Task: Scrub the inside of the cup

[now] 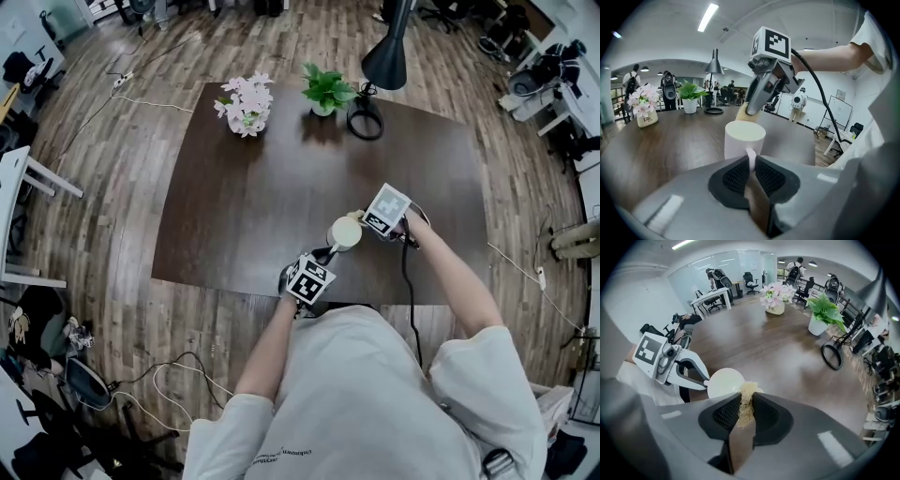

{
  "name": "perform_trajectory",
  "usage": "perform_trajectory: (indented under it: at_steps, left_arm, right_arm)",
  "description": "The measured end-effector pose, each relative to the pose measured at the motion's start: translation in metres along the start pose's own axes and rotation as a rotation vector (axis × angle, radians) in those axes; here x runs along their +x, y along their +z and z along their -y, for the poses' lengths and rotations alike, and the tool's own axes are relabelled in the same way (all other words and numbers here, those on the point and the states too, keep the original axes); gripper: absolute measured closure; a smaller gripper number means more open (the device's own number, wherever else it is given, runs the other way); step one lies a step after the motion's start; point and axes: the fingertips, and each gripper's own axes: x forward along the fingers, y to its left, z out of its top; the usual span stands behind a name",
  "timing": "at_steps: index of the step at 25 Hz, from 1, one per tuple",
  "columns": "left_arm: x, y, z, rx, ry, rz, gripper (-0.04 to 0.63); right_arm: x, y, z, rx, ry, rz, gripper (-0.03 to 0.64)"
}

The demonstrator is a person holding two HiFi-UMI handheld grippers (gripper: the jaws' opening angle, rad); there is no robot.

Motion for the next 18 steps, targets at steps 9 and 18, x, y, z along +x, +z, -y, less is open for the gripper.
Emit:
perform_trajectory:
  at_steps: [9, 18]
  left_arm:
    - [-0.001, -0.001, 0.001, 0.004, -0.006, -0.009, 0.554]
    - [0.001, 0.000, 0.000, 0.007, -0.015, -0.011, 0.554]
  right_arm:
    - [0.005, -0.017, -0.010, -0.004, 0.091, -0.104, 0.525]
    - [0.008, -0.028, -0.019, 0.001, 0.115, -0.139, 0.525]
